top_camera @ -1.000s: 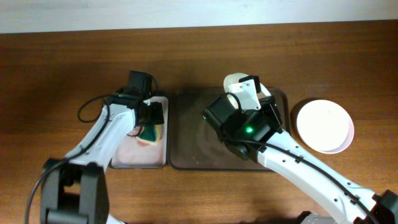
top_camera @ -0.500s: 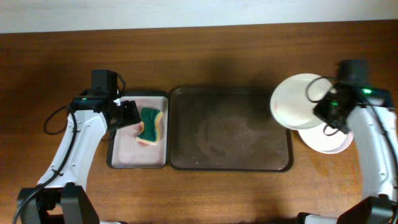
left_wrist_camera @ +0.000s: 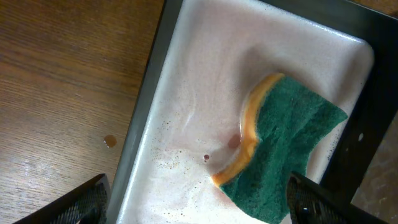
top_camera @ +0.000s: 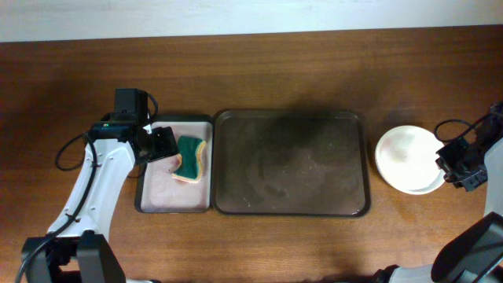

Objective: Clean dirty plates on tray and stack at the side

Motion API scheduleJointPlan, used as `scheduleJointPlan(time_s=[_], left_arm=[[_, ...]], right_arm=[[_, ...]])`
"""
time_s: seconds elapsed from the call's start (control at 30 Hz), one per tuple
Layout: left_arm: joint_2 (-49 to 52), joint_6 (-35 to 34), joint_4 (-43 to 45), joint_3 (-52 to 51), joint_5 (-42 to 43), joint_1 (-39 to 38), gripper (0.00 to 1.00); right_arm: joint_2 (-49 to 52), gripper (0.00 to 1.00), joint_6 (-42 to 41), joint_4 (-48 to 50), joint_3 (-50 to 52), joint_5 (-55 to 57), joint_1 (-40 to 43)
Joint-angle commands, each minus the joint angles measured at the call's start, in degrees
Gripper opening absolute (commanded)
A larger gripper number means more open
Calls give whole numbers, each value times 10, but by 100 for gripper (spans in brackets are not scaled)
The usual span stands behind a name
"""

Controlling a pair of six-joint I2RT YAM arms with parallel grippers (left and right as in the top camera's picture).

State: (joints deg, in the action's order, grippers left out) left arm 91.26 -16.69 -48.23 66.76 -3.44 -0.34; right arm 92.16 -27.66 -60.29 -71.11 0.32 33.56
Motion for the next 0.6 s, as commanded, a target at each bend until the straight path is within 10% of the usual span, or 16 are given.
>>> scheduleJointPlan(time_s=[0.0,0.2,0.57], left_arm=[[-12,-4,0,8,-2,1,89],[-12,-4,-19,8,-2,1,100],[-36,31,-241,4,32,1,100]], right_arm=[[9,36,68,8,5,-113,-3],[9,74,233,-11,5,-243,-131],[-47,91,232,-138,9,-108,-315]])
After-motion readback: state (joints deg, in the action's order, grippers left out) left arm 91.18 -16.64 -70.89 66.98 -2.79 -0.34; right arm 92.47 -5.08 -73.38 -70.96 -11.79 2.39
